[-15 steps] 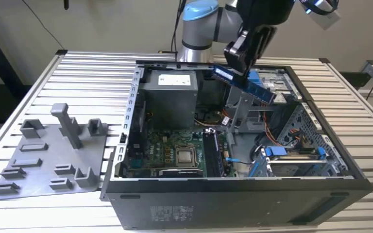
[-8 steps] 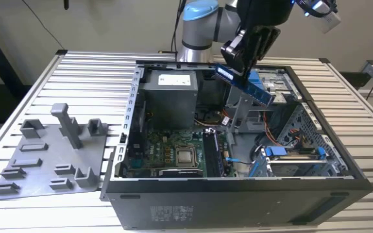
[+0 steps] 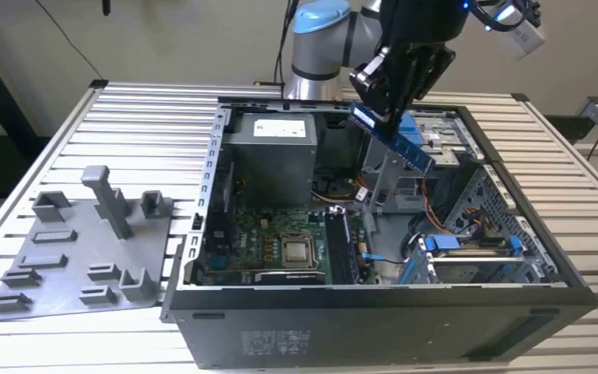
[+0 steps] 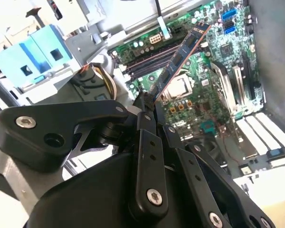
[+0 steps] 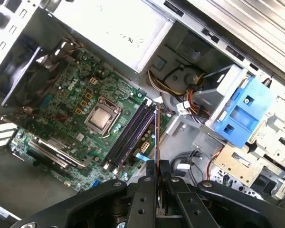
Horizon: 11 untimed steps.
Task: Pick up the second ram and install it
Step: 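Insert the second ram into the second slot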
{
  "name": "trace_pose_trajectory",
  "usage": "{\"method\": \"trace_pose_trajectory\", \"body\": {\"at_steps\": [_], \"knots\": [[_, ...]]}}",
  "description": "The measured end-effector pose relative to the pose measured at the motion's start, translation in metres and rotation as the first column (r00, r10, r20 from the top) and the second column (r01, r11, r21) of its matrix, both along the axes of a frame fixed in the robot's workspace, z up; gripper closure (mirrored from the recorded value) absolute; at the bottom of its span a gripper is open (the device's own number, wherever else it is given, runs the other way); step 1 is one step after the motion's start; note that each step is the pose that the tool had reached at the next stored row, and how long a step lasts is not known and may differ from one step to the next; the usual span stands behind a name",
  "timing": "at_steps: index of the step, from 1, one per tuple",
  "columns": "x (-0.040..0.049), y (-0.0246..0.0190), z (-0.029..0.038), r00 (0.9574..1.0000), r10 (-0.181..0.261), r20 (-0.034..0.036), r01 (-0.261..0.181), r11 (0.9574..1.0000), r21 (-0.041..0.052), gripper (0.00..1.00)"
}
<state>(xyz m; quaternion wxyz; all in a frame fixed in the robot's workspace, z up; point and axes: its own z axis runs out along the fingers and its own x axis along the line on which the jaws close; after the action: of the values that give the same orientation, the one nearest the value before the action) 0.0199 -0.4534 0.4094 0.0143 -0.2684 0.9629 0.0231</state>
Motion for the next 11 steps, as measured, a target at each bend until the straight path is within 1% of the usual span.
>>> {"method": "trace_pose_trajectory", "body": {"at_steps": [3,6,9,11], "knots": [[0.0,0.0,-0.0004,0.9987,-0.051,-0.0004,0.051,0.9987,0.0,0.86],[0.0,0.0,-0.0008,0.9947,-0.102,-0.0006,0.102,0.9947,0.0,0.86],[0.0,0.0,-0.001,0.9881,-0.154,-0.0009,0.154,0.9881,-0.0001,0.86],[0.0,0.0,-0.0012,0.9821,-0.188,-0.0012,0.188,0.9821,-0.0001,0.86]]}}
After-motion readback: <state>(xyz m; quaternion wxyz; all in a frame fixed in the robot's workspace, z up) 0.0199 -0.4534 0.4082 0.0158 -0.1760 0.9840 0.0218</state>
